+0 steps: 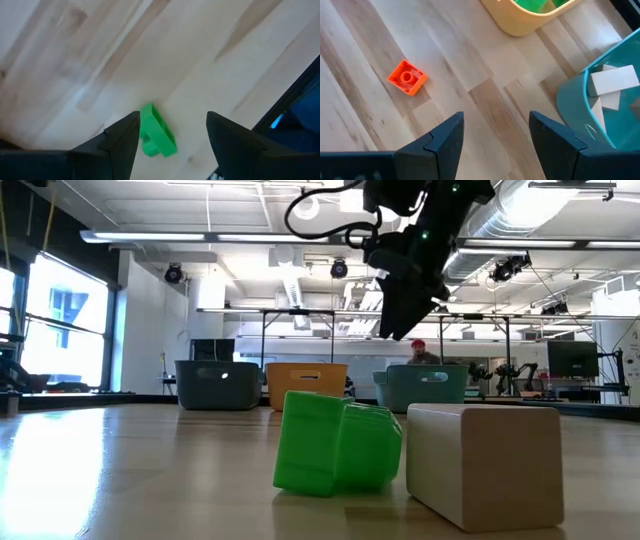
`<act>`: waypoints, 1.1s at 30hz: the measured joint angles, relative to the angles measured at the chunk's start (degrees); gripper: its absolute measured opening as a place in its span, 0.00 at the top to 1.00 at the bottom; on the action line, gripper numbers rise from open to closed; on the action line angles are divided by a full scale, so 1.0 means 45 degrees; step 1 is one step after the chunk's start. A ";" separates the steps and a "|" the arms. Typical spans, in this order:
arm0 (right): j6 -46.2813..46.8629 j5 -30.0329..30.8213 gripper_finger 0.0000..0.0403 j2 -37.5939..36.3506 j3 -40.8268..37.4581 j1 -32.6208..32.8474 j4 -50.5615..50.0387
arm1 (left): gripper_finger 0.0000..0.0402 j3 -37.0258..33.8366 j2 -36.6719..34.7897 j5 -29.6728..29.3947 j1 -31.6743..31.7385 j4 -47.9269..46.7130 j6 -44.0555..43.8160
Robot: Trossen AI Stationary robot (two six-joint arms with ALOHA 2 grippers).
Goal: Sort & place blocks by color
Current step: Put the green game piece into the yellow bin
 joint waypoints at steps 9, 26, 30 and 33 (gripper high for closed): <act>-0.0029 0.0005 0.48 0.0003 0.0005 0.0503 0.0002 | 0.47 0.0000 0.0003 -0.0703 -0.1426 0.0004 -0.3432; -0.0034 0.0005 0.48 0.0012 0.0010 0.1247 0.0198 | 0.47 0.0000 0.1929 -0.0673 -0.2661 0.0019 -0.6974; -0.0029 0.0007 0.48 0.0012 0.0010 0.1399 0.0211 | 0.47 0.0000 0.2451 -0.0619 -0.2721 0.0093 -0.7464; -0.0034 0.0005 0.48 0.0012 0.0010 0.1504 0.0224 | 0.47 0.0000 0.2845 -0.0167 -0.2717 0.0175 -0.7595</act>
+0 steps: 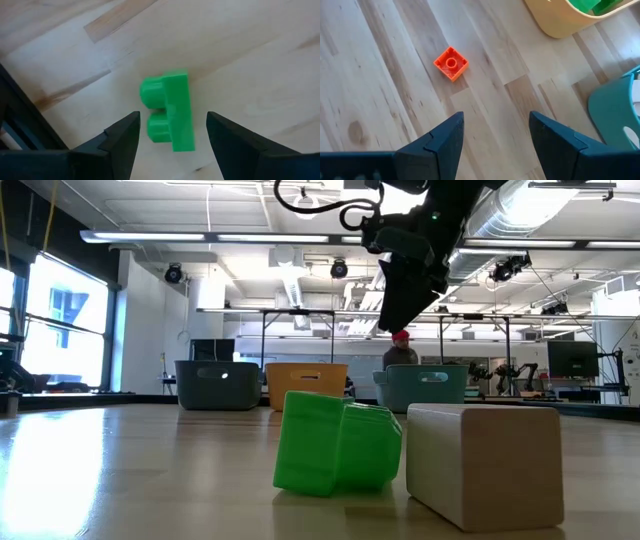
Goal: Sort & place blocks by color
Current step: Put the green game piece into the yellow bin
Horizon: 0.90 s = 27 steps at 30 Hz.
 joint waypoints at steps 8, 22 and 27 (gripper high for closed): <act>0.0000 -0.0010 0.48 0.0000 0.0000 0.0130 0.0019 | 0.47 -0.0005 0.0825 0.0244 0.0010 0.0267 -0.0335; 0.0002 -0.0053 0.48 0.0000 0.0000 0.0130 0.0087 | 0.47 -0.0005 0.1974 0.0781 0.0010 0.0797 0.0008; 0.0000 -0.0053 0.48 0.0000 0.0000 0.0130 0.0087 | 0.52 -0.0005 0.2075 0.0737 0.0015 0.0831 0.0402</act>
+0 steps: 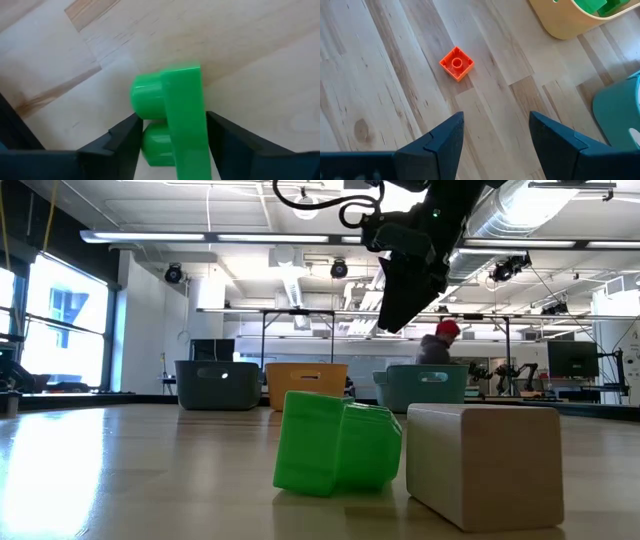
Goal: Sort & place blocks by color
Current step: Put the green game piece into the yellow bin
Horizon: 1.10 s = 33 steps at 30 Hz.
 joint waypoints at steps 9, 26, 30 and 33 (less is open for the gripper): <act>-0.0189 0.0005 0.48 0.0000 0.0000 0.0000 0.0010 | 0.67 0.0015 -0.0116 -0.0856 0.0009 -0.0008 0.0415; -0.0122 -0.0534 0.48 0.0000 0.0000 0.0740 0.0010 | 0.68 -0.0010 -0.1770 -0.5443 0.2678 -0.0068 0.4945; -0.0005 -0.0639 0.48 0.0000 0.0000 0.0993 0.0010 | 0.68 -0.0010 -0.2295 -0.6255 0.3738 -0.0071 0.6519; 0.0000 -0.0636 0.48 0.0000 0.0000 0.1146 0.0010 | 0.68 -0.0010 -0.2631 -0.6700 0.4540 -0.0049 0.7607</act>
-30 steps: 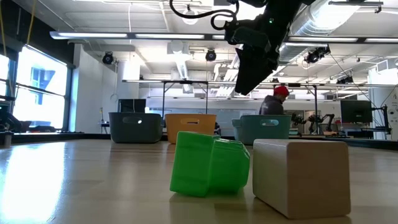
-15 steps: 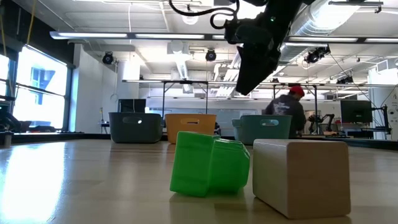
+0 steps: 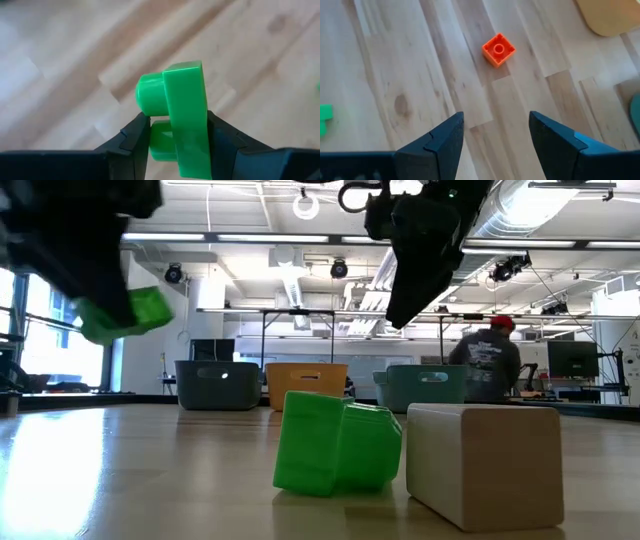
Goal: Sort & place blocks by color
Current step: Put the green game piece into the yellow bin
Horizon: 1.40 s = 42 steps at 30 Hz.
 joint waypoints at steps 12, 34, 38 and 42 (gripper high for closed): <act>-0.0210 0.0808 0.48 0.0000 0.0000 0.0064 0.0251 | 0.68 0.0000 -0.0429 -0.1195 0.3836 0.0167 0.4506; -0.0682 0.1025 0.48 0.0000 0.0000 -0.0835 0.0500 | 0.68 0.0000 -0.0419 0.2453 1.1049 0.6828 1.4256; -0.0930 0.1140 0.48 0.0000 0.0000 -0.0835 0.0870 | 0.68 0.0005 -0.0419 0.3076 1.1755 0.7768 1.4966; -0.1314 0.1224 0.48 0.0000 0.0000 -0.0835 0.1485 | 0.68 0.0005 -0.0418 0.3836 1.2306 0.8530 1.5358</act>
